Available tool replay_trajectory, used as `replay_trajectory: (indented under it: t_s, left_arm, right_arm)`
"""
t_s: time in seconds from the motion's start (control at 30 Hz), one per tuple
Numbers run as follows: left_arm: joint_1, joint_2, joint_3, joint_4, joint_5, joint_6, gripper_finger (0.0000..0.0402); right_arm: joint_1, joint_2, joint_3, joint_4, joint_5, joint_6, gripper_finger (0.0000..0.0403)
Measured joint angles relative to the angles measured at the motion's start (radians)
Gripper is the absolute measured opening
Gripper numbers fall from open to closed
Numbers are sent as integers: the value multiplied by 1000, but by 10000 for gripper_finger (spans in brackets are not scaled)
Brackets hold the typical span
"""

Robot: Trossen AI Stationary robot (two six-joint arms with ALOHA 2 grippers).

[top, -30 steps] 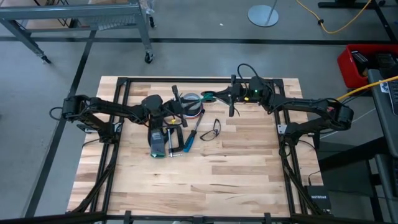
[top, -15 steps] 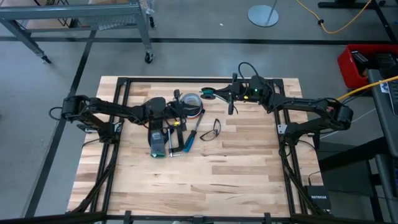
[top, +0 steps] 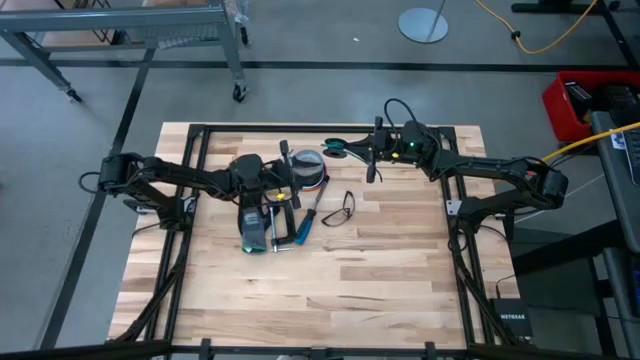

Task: Coil cords
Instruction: Uncoil the wire from the cable spool

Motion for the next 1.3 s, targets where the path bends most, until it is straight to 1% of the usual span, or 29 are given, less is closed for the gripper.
replay_trajectory:
  t_s: [0.07, 0.17, 0.37, 0.43, 0.57, 0.7, 0.93, 1.07, 1.13, 1.23, 1.3]
  left_arm:
    - [0, 0, 25, -18, 26, 29, 123]
    - [-8, 22, 70, -30, 39, 96, 137]
    - [-23, 147, 181, -49, 33, 278, 134]
    - [-24, 183, 217, -77, -8, 341, 133]
    - [-23, 225, 292, -153, -124, 433, 132]
    - [-24, 254, 343, -206, -178, 500, 132]
    - [-24, 275, 391, -228, -193, 618, 131]
    - [-23, 275, 412, -232, -231, 661, 131]
    - [-21, 275, 429, -282, -231, 677, 131]
    - [-21, 276, 454, -398, -232, 680, 131]
    - [-22, 276, 465, -439, -231, 679, 131]
  right_arm:
    - [0, 0, 0, 0, -7, 26, 1]
    - [1, 0, 0, -1, -7, 49, 1]
    - [18, 17, 1, -5, 44, 84, 1]
    - [29, 17, 1, -23, 68, 82, 1]
    - [42, 17, 2, -58, 155, 83, 1]
    - [42, 17, 2, -60, 191, 132, 1]
    - [48, 18, 2, -93, 196, 197, 1]
    - [66, 18, 2, -105, 202, 206, 1]
    - [81, 18, 2, -105, 207, 214, 1]
    - [95, 18, 2, -111, 229, 229, 1]
    - [101, 19, 2, -111, 231, 233, 1]
